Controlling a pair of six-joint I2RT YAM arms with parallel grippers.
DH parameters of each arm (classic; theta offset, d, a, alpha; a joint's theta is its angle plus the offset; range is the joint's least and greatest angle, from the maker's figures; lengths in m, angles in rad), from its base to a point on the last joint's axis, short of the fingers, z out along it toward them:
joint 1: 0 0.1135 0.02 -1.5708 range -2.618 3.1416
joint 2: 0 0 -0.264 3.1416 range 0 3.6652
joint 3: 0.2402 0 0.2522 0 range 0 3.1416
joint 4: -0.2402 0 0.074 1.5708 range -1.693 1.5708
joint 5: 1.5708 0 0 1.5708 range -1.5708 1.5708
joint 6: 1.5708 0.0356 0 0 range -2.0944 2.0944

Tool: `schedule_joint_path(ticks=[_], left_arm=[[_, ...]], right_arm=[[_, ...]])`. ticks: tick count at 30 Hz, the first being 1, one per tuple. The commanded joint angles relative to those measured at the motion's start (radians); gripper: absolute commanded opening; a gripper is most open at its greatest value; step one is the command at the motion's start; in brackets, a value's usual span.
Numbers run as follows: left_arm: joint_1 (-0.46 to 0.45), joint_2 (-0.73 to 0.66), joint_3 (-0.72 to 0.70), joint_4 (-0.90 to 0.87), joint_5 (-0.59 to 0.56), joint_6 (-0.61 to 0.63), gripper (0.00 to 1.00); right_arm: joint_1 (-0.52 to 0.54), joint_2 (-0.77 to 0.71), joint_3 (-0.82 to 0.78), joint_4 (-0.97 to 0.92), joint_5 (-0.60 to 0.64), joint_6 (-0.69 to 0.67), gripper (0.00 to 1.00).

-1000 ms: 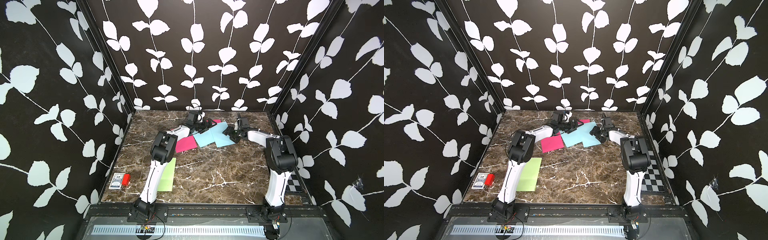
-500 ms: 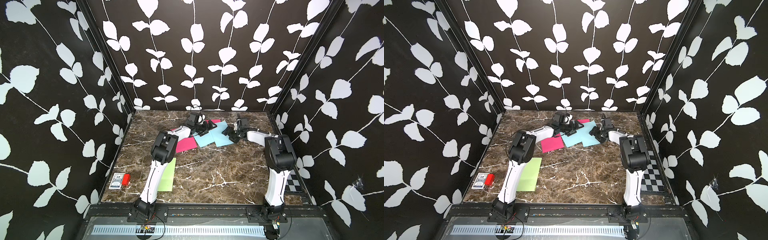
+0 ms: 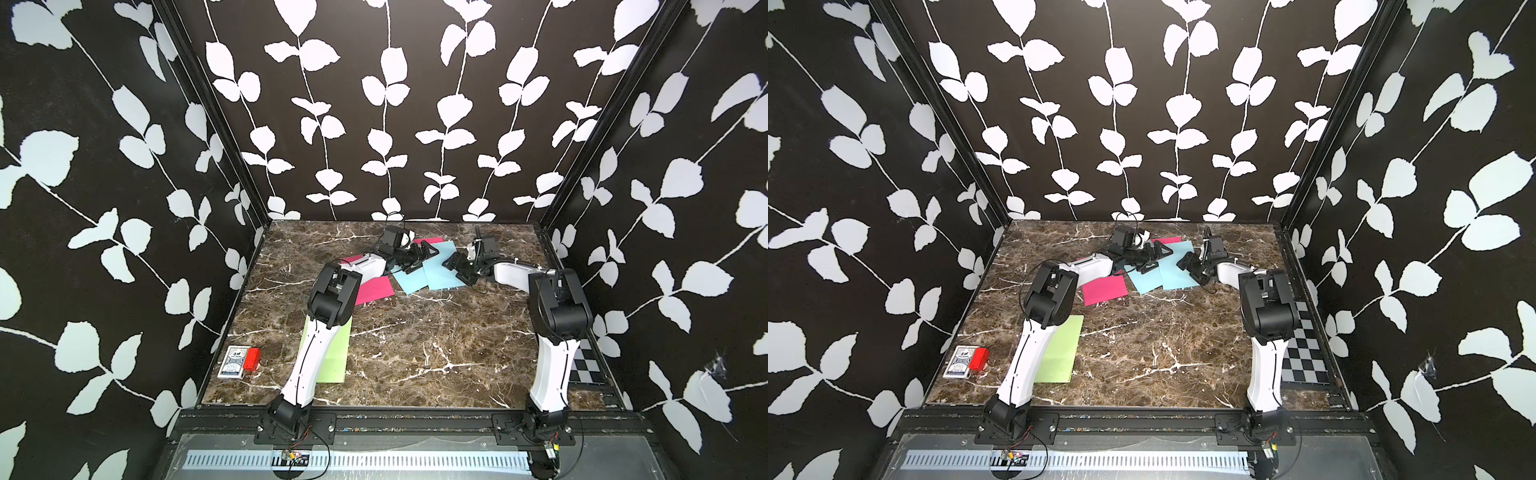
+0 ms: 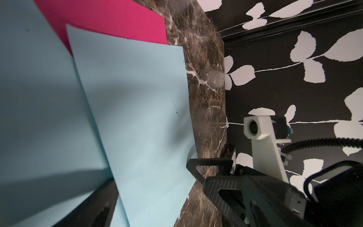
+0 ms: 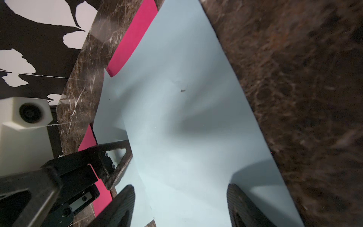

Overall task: Sort the scattered colored papers by color
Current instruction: Pick up the colored paper from the center of the board.

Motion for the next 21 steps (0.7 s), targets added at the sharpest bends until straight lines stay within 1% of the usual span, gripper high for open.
schedule_joint_path(ticks=[1, 3, 6, 9, 16, 21], left_arm=[[-0.012, 0.015, 0.027, 0.008, 0.011, -0.012, 0.96], [-0.013, 0.017, 0.033, 0.005, 0.013, -0.011, 0.93], [-0.013, 0.017, 0.038, 0.01, 0.017, -0.01, 0.87], [-0.013, 0.018, 0.046, 0.01, 0.023, -0.003, 0.77], [-0.014, 0.019, 0.062, -0.006, 0.025, 0.017, 0.52], [-0.014, 0.028, 0.076, -0.02, 0.036, 0.033, 0.32]], right_arm=[[0.0, 0.038, -0.051, -0.023, -0.004, 0.013, 0.74], [0.001, 0.04, -0.053, -0.023, -0.006, 0.014, 0.74], [0.001, 0.04, -0.056, -0.016, -0.009, 0.016, 0.74], [0.001, 0.041, -0.055, -0.016, -0.011, 0.016, 0.74], [0.0, 0.046, -0.057, -0.016, -0.012, 0.013, 0.74], [0.001, 0.052, -0.058, -0.016, -0.015, 0.011, 0.74]])
